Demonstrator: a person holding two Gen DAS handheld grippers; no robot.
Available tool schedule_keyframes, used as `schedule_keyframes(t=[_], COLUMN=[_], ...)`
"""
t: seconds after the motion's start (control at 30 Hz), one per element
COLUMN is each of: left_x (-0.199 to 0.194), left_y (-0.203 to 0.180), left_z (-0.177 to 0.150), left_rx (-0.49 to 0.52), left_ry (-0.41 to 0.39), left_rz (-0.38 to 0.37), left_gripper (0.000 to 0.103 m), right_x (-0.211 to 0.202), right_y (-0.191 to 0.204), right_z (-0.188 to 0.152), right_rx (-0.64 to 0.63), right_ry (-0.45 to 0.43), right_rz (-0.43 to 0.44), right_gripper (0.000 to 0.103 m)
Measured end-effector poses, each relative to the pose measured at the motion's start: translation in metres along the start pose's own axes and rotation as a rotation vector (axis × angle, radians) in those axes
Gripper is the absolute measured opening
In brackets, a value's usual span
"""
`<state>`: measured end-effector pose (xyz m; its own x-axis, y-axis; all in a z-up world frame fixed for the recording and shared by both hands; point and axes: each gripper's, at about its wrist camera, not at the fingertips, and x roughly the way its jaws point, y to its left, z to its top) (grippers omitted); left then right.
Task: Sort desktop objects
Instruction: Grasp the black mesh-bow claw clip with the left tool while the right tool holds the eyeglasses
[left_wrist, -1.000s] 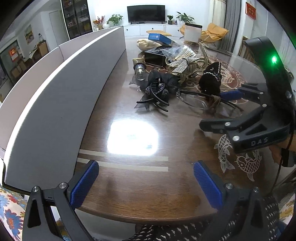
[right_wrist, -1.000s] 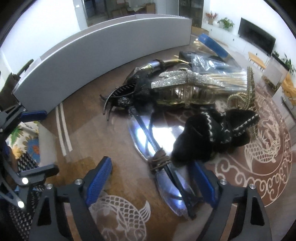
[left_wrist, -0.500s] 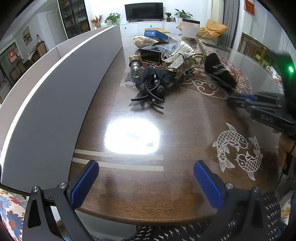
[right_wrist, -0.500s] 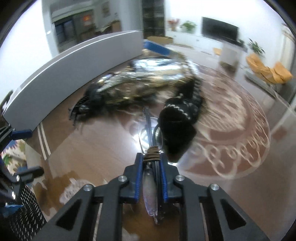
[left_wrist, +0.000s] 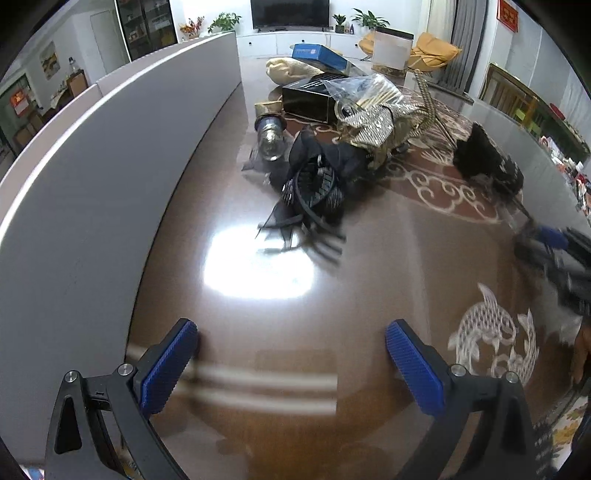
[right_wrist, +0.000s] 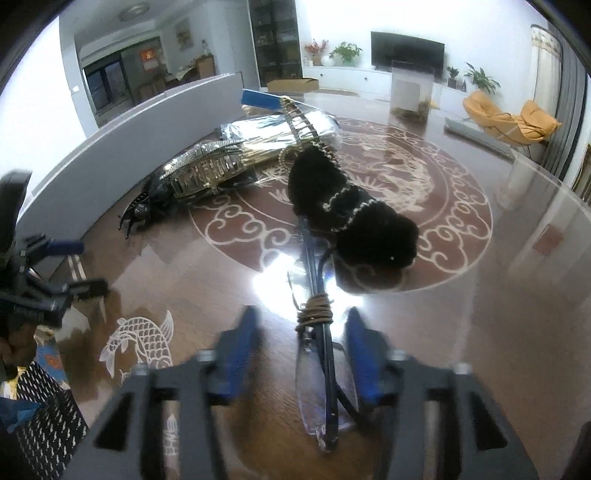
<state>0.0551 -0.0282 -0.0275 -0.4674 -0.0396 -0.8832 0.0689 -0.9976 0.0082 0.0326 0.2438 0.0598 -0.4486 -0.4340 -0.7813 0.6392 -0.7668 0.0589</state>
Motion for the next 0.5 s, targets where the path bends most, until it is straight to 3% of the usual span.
schedule_keyframes(t=[0.27,0.5], left_x=[0.027,0.038], left_y=[-0.008,-0.010], left_z=[0.057,0.075], left_rx=[0.060,0.068], left_ry=[0.009,0.003], left_rz=[0.026,0.018], left_gripper=[0.103,0.103], right_x=[-0.001,-0.001], right_y=[-0.007,-0.007], right_z=[-0.003,-0.003], right_rx=[0.033,0.031], right_ry=[-0.003,0.002], right_rz=[-0.006,-0.013], right_gripper=[0.069,0.074])
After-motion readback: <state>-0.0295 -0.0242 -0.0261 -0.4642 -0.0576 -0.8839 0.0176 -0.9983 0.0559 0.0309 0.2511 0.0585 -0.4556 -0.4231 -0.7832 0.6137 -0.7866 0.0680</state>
